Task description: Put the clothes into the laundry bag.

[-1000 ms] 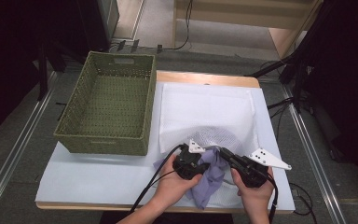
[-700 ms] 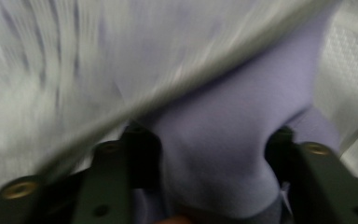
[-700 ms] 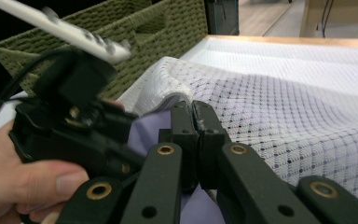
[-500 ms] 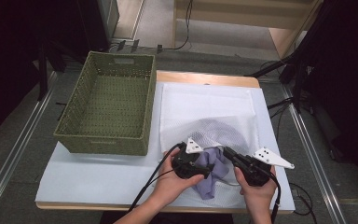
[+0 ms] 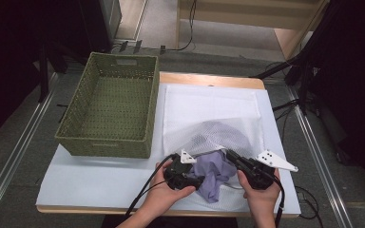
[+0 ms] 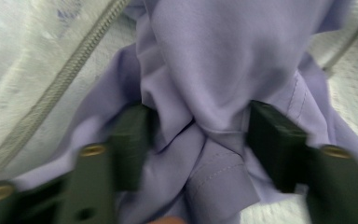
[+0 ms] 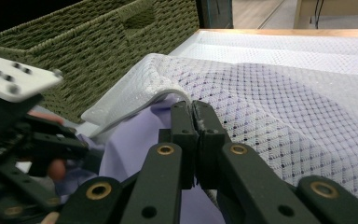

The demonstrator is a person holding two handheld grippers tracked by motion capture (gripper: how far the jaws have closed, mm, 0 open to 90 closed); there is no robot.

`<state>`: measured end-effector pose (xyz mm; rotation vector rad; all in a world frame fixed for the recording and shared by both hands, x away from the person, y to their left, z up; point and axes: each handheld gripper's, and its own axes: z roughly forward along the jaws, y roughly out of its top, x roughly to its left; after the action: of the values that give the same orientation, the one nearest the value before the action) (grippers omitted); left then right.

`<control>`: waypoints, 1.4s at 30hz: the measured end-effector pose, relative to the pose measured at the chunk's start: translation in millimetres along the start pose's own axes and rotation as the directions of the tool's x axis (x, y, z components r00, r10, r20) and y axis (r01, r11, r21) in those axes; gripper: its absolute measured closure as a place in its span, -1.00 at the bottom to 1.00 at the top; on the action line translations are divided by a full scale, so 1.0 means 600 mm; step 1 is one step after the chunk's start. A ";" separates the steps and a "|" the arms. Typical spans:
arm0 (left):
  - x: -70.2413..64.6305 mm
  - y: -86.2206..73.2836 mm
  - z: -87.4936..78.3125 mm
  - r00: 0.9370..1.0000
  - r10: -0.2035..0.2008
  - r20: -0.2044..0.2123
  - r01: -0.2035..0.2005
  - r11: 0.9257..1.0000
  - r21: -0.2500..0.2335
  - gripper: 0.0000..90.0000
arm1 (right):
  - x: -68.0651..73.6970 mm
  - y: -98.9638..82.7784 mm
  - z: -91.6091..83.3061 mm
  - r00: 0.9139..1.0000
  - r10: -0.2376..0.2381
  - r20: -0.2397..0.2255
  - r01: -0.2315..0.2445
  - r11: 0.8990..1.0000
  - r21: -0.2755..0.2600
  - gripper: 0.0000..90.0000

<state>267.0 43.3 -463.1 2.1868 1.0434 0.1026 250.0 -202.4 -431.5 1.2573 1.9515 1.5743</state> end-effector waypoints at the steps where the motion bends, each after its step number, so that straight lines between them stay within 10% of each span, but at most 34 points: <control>1: 0.001 0.003 0.001 1.000 -0.005 0.010 0.005 1.000 0.003 0.26 | 0.000 0.000 0.000 1.000 -0.001 -0.001 0.001 1.000 0.001 0.98; 5: -0.003 0.016 -0.001 0.996 -0.026 0.090 0.028 0.999 -0.030 0.87 | 0.001 0.001 -0.002 1.000 0.002 -0.007 -0.002 1.000 -0.005 0.98; 12: -0.033 0.057 -0.015 0.990 0.031 0.139 -0.006 0.985 -0.174 0.93 | 0.011 0.008 -0.006 1.000 -0.011 -0.024 0.010 1.000 -0.023 0.98; 16: -0.036 0.073 0.006 0.995 0.086 0.044 -0.077 0.983 -0.169 0.87 | 0.011 0.010 -0.010 1.000 -0.005 -0.024 0.004 1.000 -0.028 0.98; 20: -0.003 0.057 0.054 0.999 0.028 -0.031 -0.030 0.997 -0.072 0.83 | 0.006 0.007 -0.010 1.000 -0.001 -0.020 0.000 1.000 -0.019 0.98; 32: -0.005 0.028 -0.027 0.996 0.065 0.065 -0.053 0.984 -0.171 0.01 | -0.003 0.005 -0.010 1.000 0.007 -0.012 -0.007 1.000 -0.017 0.98; 42: -0.009 -0.012 -0.002 0.998 0.053 -0.018 -0.054 0.998 -0.030 -0.03 | 0.001 0.004 -0.007 1.000 0.000 -0.009 0.000 1.000 -0.008 0.98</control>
<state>258.0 43.2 -465.8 2.1902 0.9870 0.1615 247.6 -204.7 -428.1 1.2497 1.9483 1.5892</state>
